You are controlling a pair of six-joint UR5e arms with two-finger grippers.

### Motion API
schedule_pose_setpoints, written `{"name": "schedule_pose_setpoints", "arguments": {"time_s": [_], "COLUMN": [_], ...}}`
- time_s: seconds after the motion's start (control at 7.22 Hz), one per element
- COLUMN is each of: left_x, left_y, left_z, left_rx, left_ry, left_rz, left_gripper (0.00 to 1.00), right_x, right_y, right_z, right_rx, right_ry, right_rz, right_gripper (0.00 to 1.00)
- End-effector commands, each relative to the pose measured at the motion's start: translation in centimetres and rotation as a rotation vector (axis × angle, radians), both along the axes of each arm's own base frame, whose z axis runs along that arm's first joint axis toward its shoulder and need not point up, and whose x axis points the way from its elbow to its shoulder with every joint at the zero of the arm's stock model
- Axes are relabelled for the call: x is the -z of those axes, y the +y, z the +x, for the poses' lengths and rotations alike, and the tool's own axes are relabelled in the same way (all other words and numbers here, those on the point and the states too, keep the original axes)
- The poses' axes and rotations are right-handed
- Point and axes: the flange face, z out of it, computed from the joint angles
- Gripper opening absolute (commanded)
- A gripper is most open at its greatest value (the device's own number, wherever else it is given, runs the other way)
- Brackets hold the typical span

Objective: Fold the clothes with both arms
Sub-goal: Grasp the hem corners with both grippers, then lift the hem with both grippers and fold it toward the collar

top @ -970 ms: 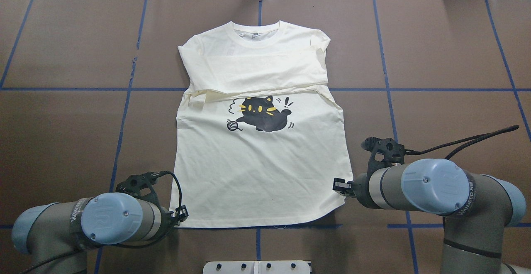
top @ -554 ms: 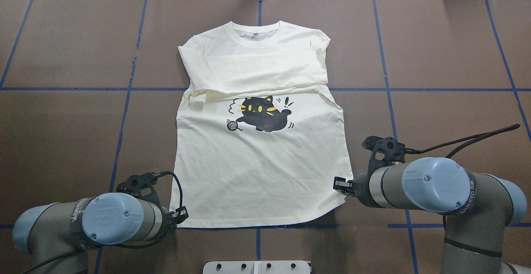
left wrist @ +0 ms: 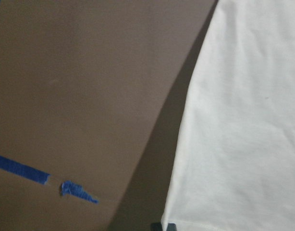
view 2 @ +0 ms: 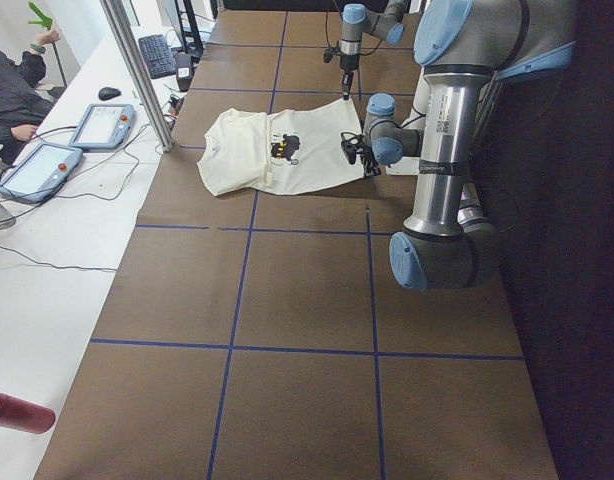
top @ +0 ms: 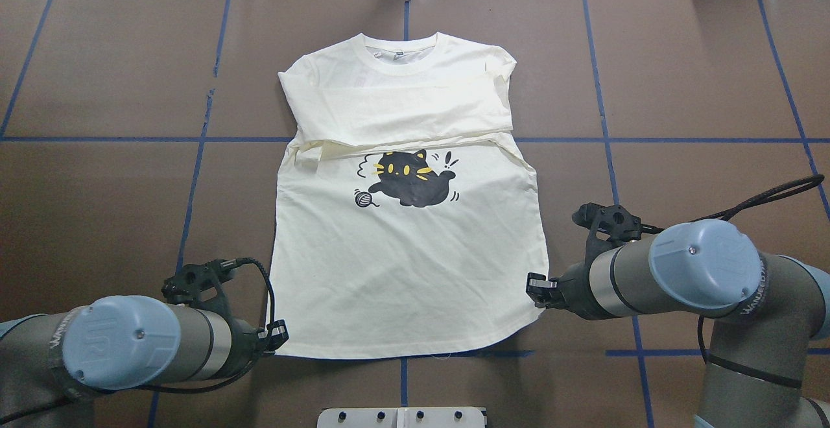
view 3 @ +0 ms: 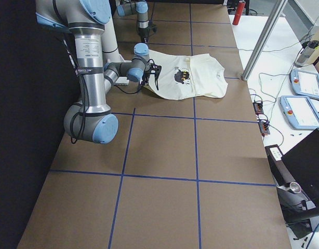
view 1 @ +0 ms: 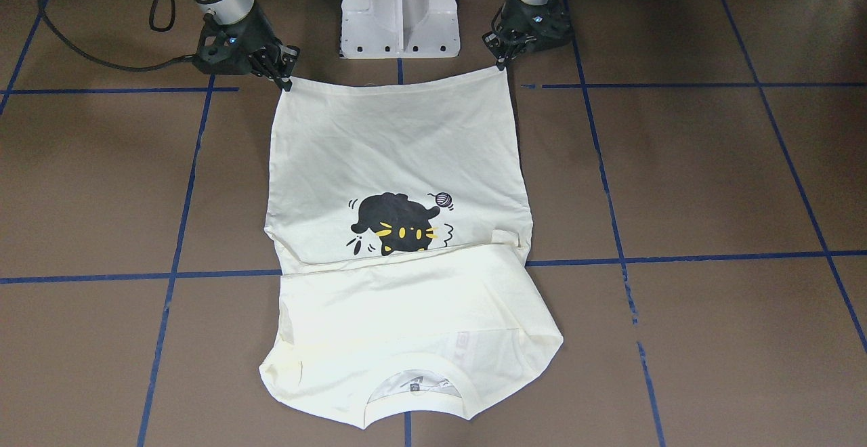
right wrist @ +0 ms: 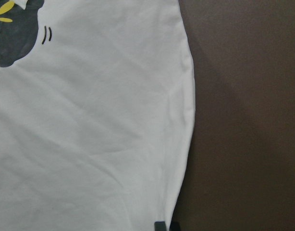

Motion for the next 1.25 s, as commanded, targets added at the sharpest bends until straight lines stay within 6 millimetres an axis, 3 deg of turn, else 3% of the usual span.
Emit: {"name": "schedule_pose_setpoints", "arguments": {"time_s": [0.0, 0.28, 0.42, 0.55, 0.69, 0.83, 0.97, 1.11], "left_x": [2.6, 3.0, 3.2, 3.7, 4.9, 5.3, 5.6, 5.7], "left_y": [1.1, 4.3, 6.9, 8.4, 8.4, 8.2, 7.0, 5.2], "left_z": [-3.5, -8.4, -9.3, -8.8, -8.5, -8.4, -9.1, -9.9], "left_rx": [-0.026, -0.13, -0.193, -0.229, -0.229, -0.226, -0.197, -0.162], "left_ry": [0.068, 0.091, 0.096, 0.111, 0.143, 0.152, 0.16, 0.164], "left_rz": [0.038, 0.051, 0.047, 0.039, 0.039, 0.043, 0.055, 0.055], "left_gripper": [0.0, 0.0, 0.0, 0.0, 0.0, 0.0, 0.0, 0.0], "right_x": [2.1, 3.0, 3.0, 3.0, 2.6, 2.4, 1.2, -0.1], "right_y": [1.6, 4.9, 6.0, 6.6, 6.5, 5.2, 2.2, -1.0], "right_z": [2.6, 8.2, 9.5, 9.4, 8.5, 7.3, 7.1, 8.4], "right_rx": [0.073, 0.164, 0.225, 0.26, 0.266, 0.249, 0.188, 0.134], "right_ry": [-0.064, -0.101, -0.109, -0.117, -0.114, -0.129, -0.166, -0.227], "right_rz": [-0.031, -0.078, -0.119, -0.135, -0.135, -0.123, -0.086, -0.011], "right_gripper": [0.0, 0.0, 0.0, 0.0, 0.0, 0.0, 0.0, 0.0]}}
